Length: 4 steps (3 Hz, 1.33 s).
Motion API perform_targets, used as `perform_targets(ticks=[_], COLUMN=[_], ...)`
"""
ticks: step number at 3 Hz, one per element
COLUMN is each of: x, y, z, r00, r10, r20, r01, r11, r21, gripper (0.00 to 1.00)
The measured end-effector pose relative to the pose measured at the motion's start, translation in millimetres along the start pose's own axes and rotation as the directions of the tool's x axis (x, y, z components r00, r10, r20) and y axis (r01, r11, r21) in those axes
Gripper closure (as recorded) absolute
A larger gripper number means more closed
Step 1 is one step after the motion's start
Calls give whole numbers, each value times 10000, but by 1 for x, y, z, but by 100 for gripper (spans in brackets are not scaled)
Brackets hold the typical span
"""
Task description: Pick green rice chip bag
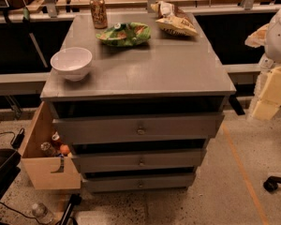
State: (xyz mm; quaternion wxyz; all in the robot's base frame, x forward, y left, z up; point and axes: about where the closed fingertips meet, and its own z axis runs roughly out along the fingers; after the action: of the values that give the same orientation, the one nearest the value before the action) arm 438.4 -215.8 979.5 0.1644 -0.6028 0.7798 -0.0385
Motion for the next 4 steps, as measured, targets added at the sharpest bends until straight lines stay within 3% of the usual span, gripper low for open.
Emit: perform_targets(ticks=[1,2,3,4], x=[0,-14,-47,-77], y=[0,-25,-85,-137], z=[0,-1,-4,-6], r00=[10000,9998,9984,9918], r10=[0,168,438,-52], r20=[1,-116,368,1274], r01=[0,-159,-509,-422], r11=[10000,9974,9741,9297], r21=[2,696,2202,3660], gripper=[0,0,0,0])
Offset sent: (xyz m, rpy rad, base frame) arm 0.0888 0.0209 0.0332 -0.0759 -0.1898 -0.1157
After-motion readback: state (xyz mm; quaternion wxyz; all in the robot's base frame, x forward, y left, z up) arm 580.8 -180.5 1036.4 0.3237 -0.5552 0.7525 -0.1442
